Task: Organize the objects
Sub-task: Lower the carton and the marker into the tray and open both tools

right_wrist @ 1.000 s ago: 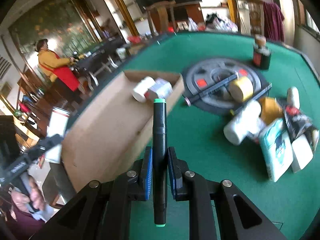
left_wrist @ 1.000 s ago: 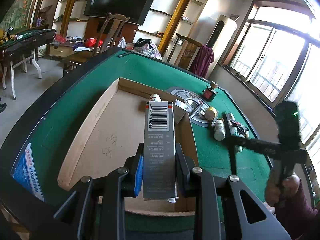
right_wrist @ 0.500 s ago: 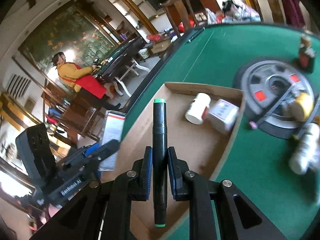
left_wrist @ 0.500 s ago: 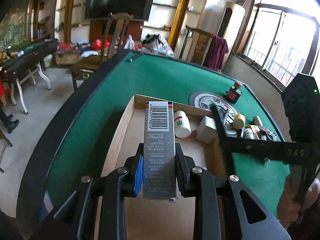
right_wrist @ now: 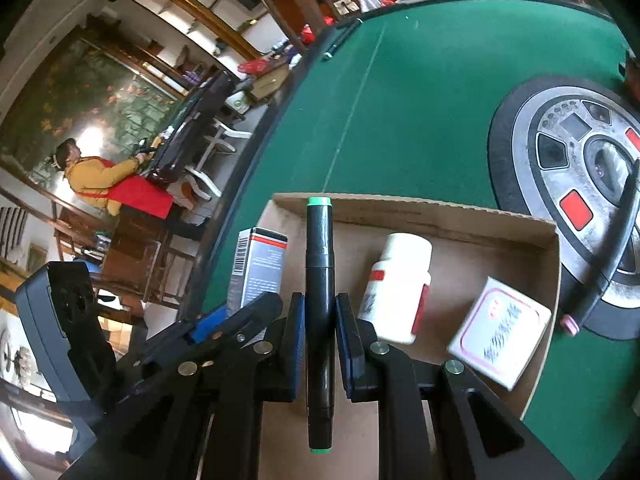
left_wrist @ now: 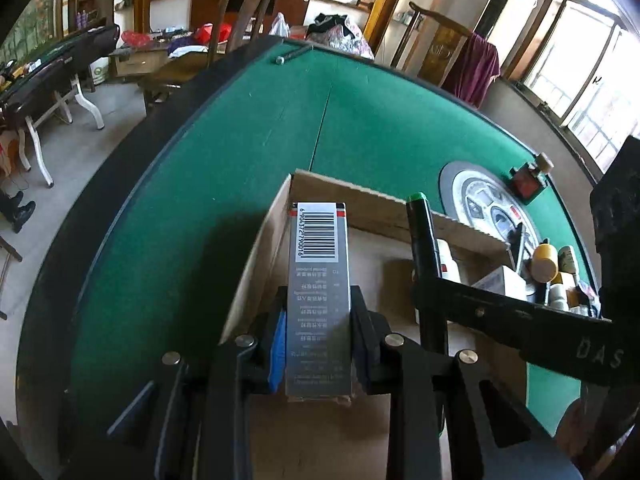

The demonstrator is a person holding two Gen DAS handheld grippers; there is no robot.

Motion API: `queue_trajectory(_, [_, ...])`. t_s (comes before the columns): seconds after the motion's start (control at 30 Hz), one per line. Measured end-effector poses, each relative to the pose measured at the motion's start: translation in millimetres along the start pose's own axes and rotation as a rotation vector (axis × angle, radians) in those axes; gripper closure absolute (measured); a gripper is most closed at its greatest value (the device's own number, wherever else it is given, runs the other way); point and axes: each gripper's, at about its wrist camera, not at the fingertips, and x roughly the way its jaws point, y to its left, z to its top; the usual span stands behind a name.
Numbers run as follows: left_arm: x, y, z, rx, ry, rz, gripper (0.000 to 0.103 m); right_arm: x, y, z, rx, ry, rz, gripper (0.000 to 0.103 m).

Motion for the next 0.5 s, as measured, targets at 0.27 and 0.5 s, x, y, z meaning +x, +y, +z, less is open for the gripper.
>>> queue_trajectory(0.27, [1.1, 1.0, -0.5, -0.006, -0.012, 0.016, 0.062, 6.6, -0.9, 8.3, -0.015, 0.0, -0.014, 0.085])
queue_trajectory(0.5, [-25.0, 5.9, -6.0, -0.05, -0.062, -0.021, 0.036, -5.7, 7.7, 5.8, -0.061, -0.037, -0.012, 0.062])
